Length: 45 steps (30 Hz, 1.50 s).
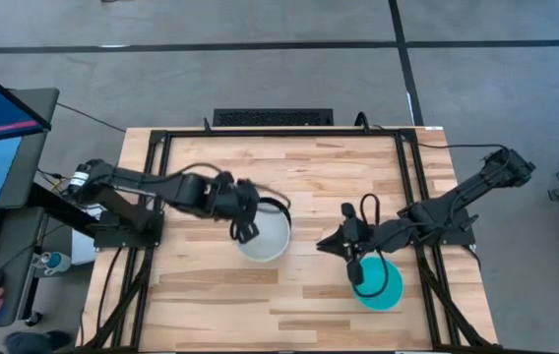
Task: Nest bowls inside each other
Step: Stack the white bowl on the black bowl, then stack the light green bowl on the white bowl
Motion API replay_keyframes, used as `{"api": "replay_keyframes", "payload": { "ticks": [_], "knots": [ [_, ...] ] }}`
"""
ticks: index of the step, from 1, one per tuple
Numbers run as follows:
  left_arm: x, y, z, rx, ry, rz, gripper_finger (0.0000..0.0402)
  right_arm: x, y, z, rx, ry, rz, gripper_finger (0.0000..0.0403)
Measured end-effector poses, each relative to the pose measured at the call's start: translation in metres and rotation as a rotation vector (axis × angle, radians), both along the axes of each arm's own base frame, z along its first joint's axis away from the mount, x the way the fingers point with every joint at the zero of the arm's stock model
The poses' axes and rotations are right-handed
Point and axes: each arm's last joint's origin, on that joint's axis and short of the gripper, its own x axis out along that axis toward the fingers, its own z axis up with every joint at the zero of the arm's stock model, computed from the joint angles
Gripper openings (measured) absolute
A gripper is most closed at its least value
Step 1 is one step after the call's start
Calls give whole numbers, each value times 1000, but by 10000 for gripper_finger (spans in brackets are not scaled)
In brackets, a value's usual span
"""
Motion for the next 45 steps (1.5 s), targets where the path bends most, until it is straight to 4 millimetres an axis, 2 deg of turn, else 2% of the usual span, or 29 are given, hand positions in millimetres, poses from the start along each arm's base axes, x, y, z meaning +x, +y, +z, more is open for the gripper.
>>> {"api": "replay_keyframes", "payload": {
  "ticks": [8, 14, 17, 22, 25, 30, 37, 41, 45],
  "knots": [
    [4, 40, 0, -48, 12, 55, 0, -28, -19, -17, 14, -17, -123, 62],
    [11, 49, -8, -78, 33, 53, 0, -34, -23, -24, 48, -20, -136, 62],
    [23, 49, -21, -86, 67, 32, 0, -34, -23, -25, 48, -19, -137, 62],
    [41, 49, -54, -89, 192, -1, 0, -34, -23, -25, 51, -22, -137, 62],
    [50, 52, -63, -99, 202, -10, 0, -34, -23, -24, 53, -24, -137, 62],
    [55, 58, -61, -102, 144, -20, 9, -34, -23, -24, 52, -24, -137, 62],
    [56, 74, -56, -162, 77, 3, 59, -34, -23, -24, 53, -23, -135, 62],
    [57, 76, -56, -181, 63, -1, 83, -34, -23, -24, 54, -23, -133, 62],
    [56, 76, -45, -177, 9, -7, 98, -34, -23, -25, 52, -17, -131, 62]
  ]
}}
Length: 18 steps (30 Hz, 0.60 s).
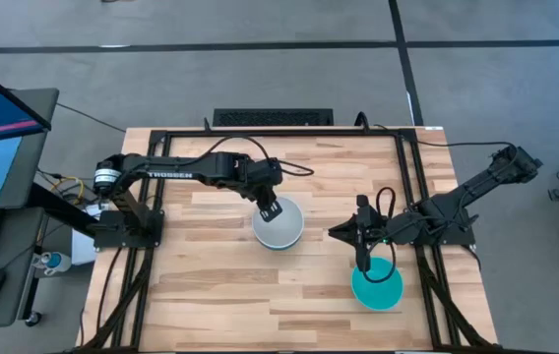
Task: Nest bowls inside each other
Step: Stack the light green bowl on the white bowl
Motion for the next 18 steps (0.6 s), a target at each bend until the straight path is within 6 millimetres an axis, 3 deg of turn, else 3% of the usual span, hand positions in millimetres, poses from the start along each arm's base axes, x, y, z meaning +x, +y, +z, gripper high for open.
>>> {"api": "replay_keyframes", "payload": {
  "ticks": [3, 6, 10, 13, 18],
  "knots": [
    [0, -2, 13, -1, -39, -8, 100, 0, 0, 0, 23, 3, -8, 62],
    [-2, -4, 38, 4, -112, -15, 100, -1, 1, -2, 103, 29, 3, 62],
    [-3, -13, 76, 49, -230, -61, 100, -4, 7, -7, 191, 144, 210, 62],
    [-4, -26, 100, 83, -316, -120, 100, -11, 7, -5, 252, 266, 234, 60],
    [-5, -46, 114, 112, -353, -200, 100, -32, 4, -11, 254, 514, 153, 59]
  ]
}}
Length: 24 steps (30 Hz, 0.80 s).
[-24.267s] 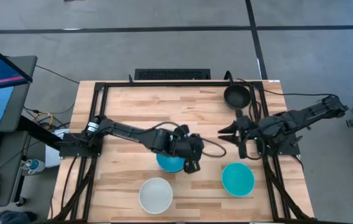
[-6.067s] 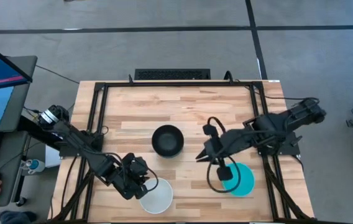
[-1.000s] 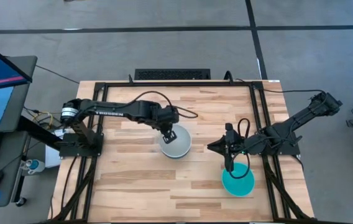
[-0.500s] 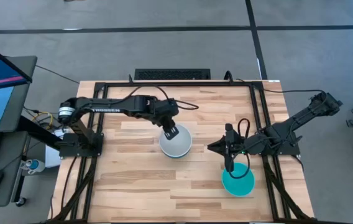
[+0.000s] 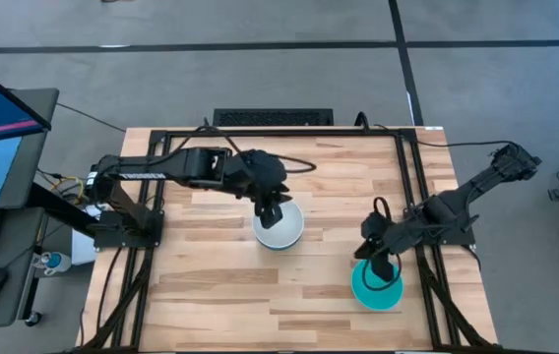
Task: Nest bowls inside each other
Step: Stack the light green bowl on the white bowl
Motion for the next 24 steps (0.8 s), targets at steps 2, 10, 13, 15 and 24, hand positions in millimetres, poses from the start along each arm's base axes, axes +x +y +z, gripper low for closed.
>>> {"api": "replay_keyframes", "payload": {
  "ticks": [2, 10, 13, 15, 24],
  "knots": [
    [0, -7, 0, 20, 4, -12, 100, -6, 0, -5, -8, 74, -14, 59],
    [-2, -29, 0, 89, 3, -65, 100, -15, 11, -17, -44, 209, 2, 59],
    [-2, -33, 1, 107, -10, -73, 100, -16, 15, -22, -44, 263, 52, 59],
    [-1, -35, 2, 114, -24, -84, 100, -15, 17, -26, -57, 304, 93, 59],
    [3, -36, 8, 150, -92, -114, 100, -2, 21, -44, -182, 350, 246, 59]
  ]
}}
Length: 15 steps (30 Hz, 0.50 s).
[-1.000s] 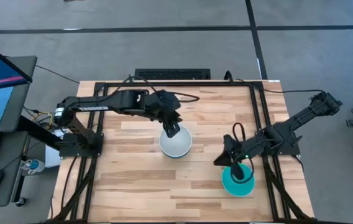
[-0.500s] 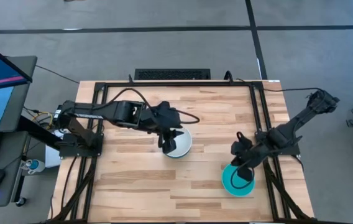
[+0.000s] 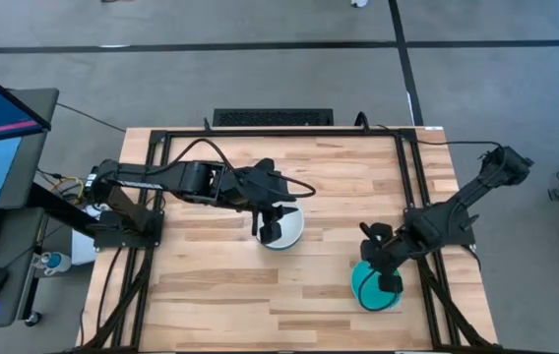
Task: Nest bowls inside each other
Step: Stack the light green bowl on the white bowl
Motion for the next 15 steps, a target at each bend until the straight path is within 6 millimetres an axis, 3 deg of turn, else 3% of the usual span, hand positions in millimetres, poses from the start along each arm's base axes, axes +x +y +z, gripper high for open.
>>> {"api": "replay_keyframes", "payload": {
  "ticks": [6, 15],
  "knots": [
    [0, -1, 0, -11, 4, -19, 100, 9, -5, -6, 0, 42, -64, 59],
    [-1, -1, -1, -9, 19, -20, 100, 10, -15, 2, 247, 158, -53, 59]
  ]
}}
